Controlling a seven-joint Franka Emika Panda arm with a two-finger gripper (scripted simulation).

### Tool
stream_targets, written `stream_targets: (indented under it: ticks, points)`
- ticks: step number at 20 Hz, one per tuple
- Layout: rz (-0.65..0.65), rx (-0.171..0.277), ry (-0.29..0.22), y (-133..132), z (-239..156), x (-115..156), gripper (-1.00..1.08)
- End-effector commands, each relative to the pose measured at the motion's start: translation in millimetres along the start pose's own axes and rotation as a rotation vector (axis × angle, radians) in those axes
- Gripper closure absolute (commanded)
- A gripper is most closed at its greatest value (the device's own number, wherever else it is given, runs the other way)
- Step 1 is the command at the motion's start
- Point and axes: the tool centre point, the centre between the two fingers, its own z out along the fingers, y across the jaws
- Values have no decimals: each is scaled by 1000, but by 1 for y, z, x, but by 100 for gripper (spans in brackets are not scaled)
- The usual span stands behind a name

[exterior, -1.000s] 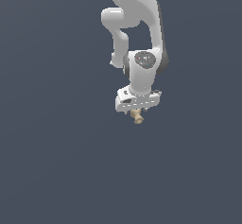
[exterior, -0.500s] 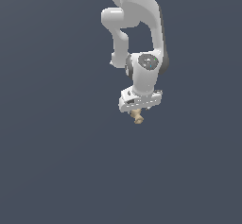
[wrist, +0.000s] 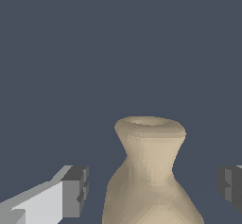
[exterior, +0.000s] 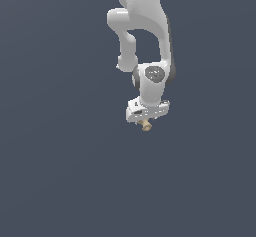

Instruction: Pick up the object and move it to a goal position.

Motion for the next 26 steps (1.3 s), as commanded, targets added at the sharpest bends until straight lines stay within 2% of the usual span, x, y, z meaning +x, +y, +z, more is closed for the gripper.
stream_targets:
  ticks: [1,6,7,19,26]
  points:
    - [-1,0,1,0,10,0,-92]
    - [-1,0,1,0,17,1,-92]
    - [-1,0,1,0,17,1,108]
    - [-1,0,1,1,16,0,108]
    - [-1,0,1,28,12,-7,108]
